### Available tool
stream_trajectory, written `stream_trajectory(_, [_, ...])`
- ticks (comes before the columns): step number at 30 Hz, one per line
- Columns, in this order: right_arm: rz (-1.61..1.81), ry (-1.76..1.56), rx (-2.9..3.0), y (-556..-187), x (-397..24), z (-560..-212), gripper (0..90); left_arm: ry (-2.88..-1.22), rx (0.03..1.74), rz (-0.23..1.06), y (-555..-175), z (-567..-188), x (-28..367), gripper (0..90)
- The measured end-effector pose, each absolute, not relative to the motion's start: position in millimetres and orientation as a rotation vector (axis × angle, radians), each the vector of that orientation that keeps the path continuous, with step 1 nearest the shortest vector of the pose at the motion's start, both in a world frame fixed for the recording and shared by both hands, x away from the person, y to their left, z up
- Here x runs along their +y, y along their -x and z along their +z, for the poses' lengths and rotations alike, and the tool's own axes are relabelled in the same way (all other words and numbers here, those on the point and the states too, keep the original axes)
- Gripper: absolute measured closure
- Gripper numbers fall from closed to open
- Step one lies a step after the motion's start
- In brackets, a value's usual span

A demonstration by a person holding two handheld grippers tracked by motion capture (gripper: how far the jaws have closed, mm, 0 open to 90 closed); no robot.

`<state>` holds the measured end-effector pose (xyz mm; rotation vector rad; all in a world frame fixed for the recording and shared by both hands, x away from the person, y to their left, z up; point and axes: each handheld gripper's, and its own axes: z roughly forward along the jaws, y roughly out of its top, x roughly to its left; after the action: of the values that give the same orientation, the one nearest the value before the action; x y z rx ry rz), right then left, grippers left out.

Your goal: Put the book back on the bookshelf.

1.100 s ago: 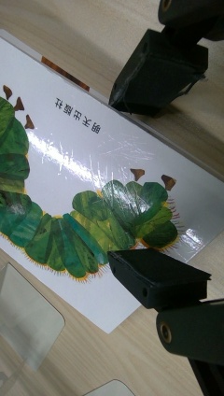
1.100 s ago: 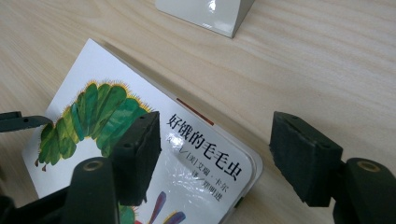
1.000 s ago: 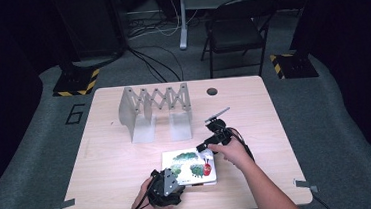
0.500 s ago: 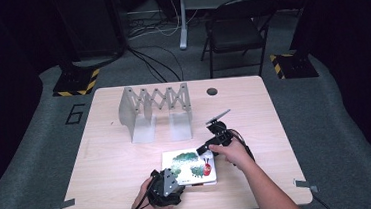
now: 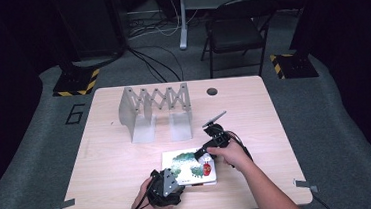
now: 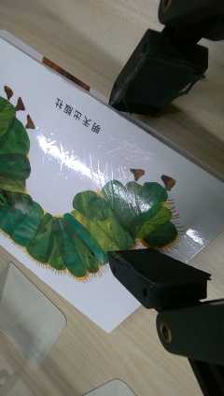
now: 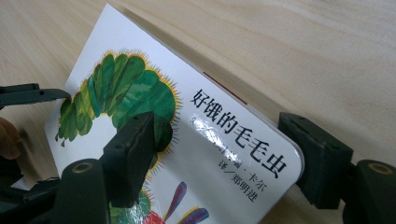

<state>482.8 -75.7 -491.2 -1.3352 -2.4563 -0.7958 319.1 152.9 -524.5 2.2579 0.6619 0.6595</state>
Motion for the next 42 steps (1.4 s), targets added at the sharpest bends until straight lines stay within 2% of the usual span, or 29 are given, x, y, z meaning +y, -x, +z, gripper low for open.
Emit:
stream_trajectory(19, [-0.826, 1.36, -2.427, -481.6, -80.3, -493.8, 31.6, -2.257, 0.661, 0.66, -319.1, -524.3, 152.2, 22.8])
stream_trajectory(31, [-0.827, 1.36, -2.403, -480.9, -82.3, -494.8, 34.9, -2.34, 0.706, 0.652, -318.8, -516.6, 150.2, 23.6])
stream_trajectory(35, [-0.843, 1.363, -2.401, -481.0, -83.6, -495.7, 37.5, -2.303, 0.734, 0.585, -317.3, -513.3, 152.5, 23.4])
stream_trajectory(42, [-0.842, 1.367, -2.401, -480.7, -84.2, -495.7, 37.5, -2.284, 0.774, 0.556, -322.3, -508.4, 161.3, 23.1])
